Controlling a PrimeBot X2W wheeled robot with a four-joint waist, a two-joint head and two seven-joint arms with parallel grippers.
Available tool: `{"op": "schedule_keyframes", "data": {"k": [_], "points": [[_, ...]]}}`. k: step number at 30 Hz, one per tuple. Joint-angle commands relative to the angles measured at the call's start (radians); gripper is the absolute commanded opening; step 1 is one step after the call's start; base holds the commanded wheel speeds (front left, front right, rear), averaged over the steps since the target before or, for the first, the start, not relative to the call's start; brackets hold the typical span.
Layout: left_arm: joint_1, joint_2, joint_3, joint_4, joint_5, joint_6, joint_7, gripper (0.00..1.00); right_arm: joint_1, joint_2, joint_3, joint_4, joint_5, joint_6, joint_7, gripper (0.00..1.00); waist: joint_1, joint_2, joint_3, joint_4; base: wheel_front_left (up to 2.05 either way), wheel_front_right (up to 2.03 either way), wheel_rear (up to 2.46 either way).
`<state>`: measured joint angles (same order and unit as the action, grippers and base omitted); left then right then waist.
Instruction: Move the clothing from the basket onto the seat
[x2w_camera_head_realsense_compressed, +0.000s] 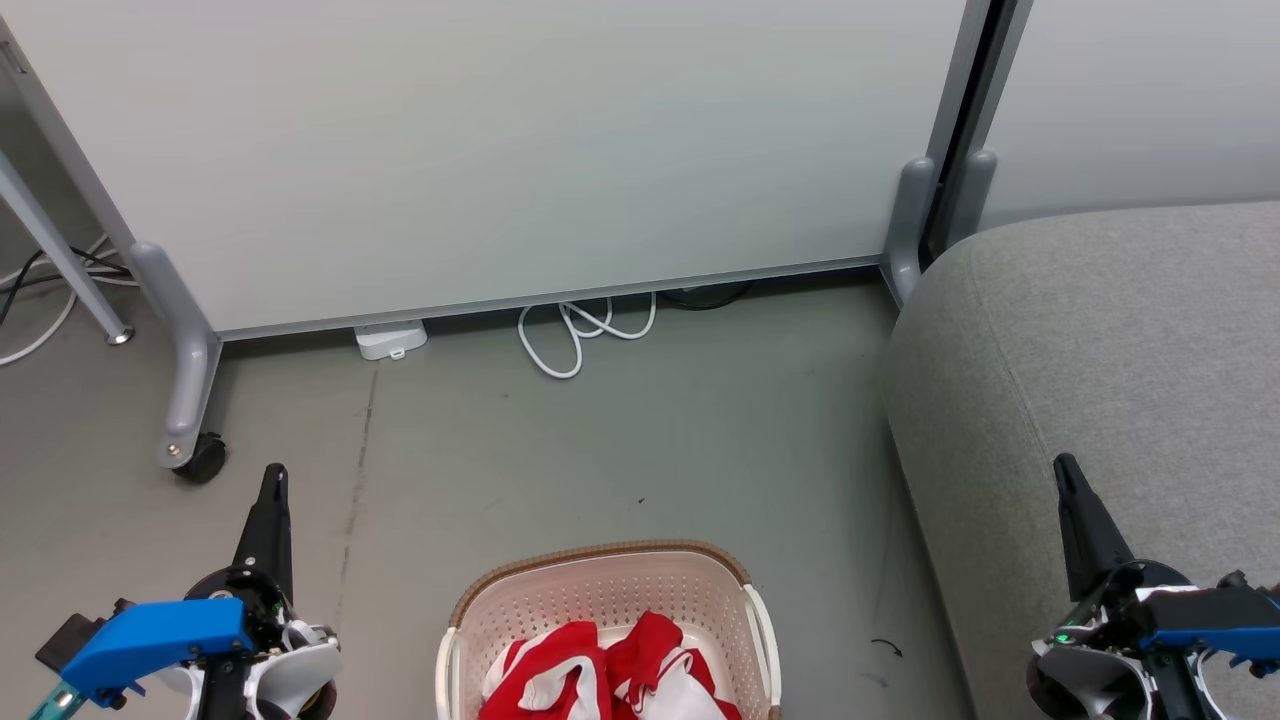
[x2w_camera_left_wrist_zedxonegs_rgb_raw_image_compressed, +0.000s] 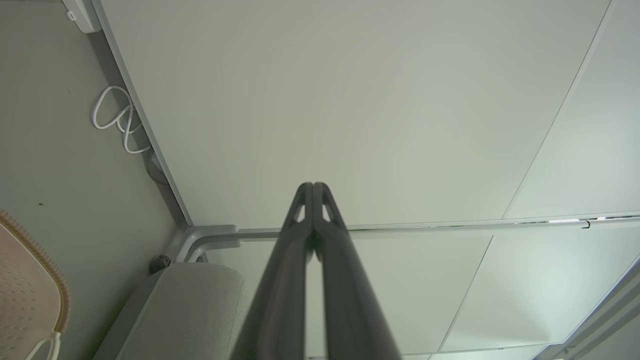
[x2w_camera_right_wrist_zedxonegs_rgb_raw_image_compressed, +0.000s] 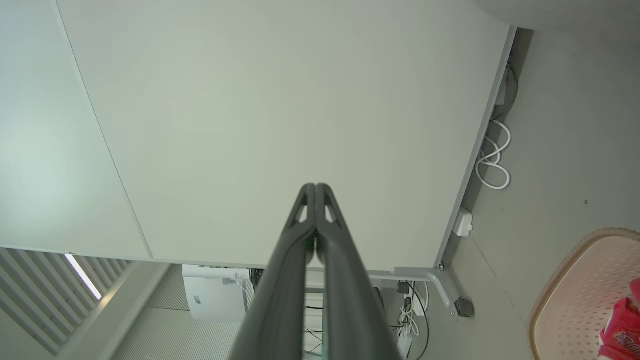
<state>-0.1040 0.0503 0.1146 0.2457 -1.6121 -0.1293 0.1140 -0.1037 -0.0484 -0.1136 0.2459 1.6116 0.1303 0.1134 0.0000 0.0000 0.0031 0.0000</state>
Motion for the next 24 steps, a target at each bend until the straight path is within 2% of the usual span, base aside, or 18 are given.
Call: {"op": "schedule_keyframes", "data": {"k": [1,24], "points": [[-0.01,-0.001,0.001,-0.004,-0.001,-0.003,0.002,0.0,-0.01,-0.004,-0.001,-0.003,0.003,0.001,0.002,0.0,0.0,0.0,0.0,0.0,0.0,0.0,0.0],[-0.01,-0.001,0.001,-0.004,-0.001,-0.003,0.002,0.0,-0.01,-0.004,-0.001,-0.003,0.003,0.001,0.002,0.0,0.0,0.0,0.0,0.0,0.0,0.0,0.0]]}}
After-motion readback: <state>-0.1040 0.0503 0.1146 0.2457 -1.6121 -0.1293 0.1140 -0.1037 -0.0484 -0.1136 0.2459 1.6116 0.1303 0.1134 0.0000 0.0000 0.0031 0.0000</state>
